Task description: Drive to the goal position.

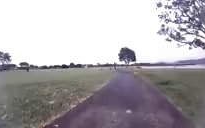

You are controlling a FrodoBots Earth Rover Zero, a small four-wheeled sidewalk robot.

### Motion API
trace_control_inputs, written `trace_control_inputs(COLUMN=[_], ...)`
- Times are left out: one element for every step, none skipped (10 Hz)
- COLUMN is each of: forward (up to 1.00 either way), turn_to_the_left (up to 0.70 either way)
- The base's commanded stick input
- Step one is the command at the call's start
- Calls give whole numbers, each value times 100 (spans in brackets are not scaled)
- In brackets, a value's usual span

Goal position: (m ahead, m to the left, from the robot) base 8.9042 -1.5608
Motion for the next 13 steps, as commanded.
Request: trace_control_inputs(forward=[85, 85, 85, 85, 85, 85, 85, 85, 85, 85, 85, 85, 85], turn_to_the_left=[-34, -34, -34, -34, -34, -34, -34, -34, -34, -34, -34, -34, -34])
